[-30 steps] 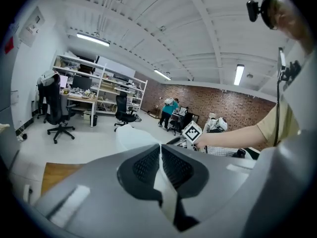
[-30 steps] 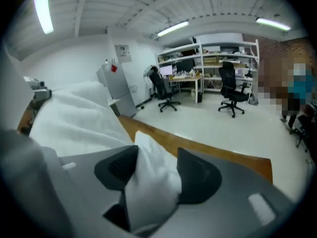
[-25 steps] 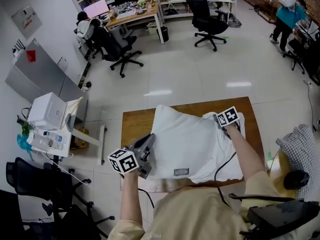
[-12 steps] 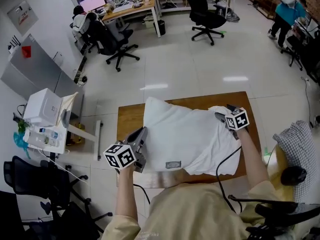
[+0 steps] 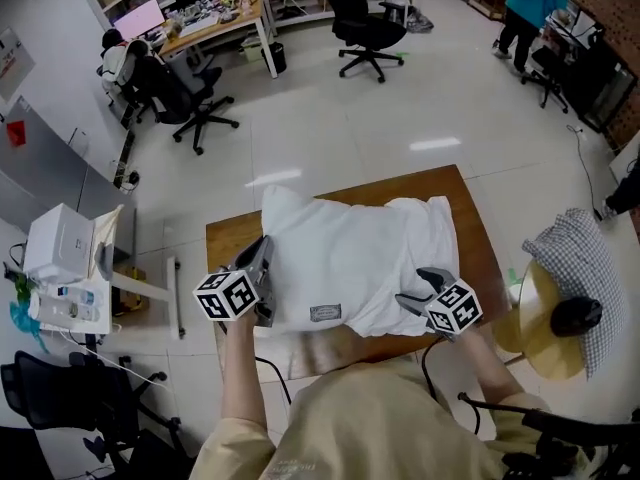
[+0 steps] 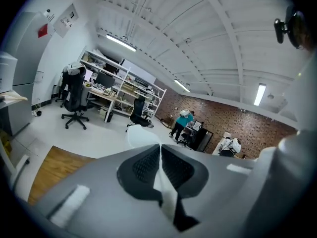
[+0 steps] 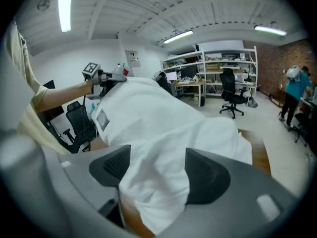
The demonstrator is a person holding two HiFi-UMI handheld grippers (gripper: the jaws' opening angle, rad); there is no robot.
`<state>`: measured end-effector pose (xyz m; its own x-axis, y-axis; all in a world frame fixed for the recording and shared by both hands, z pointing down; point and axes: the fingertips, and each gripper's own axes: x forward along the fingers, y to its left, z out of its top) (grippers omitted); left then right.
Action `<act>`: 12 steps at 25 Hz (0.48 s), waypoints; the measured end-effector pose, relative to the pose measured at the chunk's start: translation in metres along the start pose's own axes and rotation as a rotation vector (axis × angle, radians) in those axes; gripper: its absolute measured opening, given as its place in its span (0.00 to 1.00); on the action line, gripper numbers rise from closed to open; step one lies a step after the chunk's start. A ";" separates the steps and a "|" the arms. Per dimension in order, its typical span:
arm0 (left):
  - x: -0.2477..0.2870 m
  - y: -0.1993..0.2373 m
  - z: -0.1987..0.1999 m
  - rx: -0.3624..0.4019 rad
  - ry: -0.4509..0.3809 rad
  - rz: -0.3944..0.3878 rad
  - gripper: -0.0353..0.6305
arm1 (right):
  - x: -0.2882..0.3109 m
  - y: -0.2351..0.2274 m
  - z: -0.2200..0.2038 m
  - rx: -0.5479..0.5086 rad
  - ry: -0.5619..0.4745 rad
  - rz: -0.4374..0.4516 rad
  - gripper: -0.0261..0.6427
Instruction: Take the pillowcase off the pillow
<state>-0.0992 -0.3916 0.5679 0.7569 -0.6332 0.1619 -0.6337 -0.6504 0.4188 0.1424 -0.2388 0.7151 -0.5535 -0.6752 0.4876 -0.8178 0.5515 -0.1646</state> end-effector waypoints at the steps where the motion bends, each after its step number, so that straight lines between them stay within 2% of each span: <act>1: -0.001 0.004 0.006 -0.009 -0.002 -0.009 0.06 | 0.002 0.009 -0.007 0.013 0.027 0.000 0.54; 5: 0.001 0.000 0.023 -0.036 -0.002 -0.046 0.06 | 0.011 0.039 -0.026 0.084 0.104 -0.005 0.54; 10: 0.000 -0.016 0.042 -0.035 0.010 -0.085 0.06 | 0.045 0.036 -0.011 0.205 0.075 -0.103 0.52; 12: -0.001 -0.017 0.041 -0.031 0.015 -0.079 0.06 | 0.053 0.026 -0.015 0.196 0.097 -0.160 0.41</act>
<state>-0.0956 -0.3971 0.5242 0.8067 -0.5739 0.1409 -0.5670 -0.6843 0.4585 0.0943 -0.2528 0.7498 -0.4051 -0.6906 0.5991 -0.9137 0.3302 -0.2370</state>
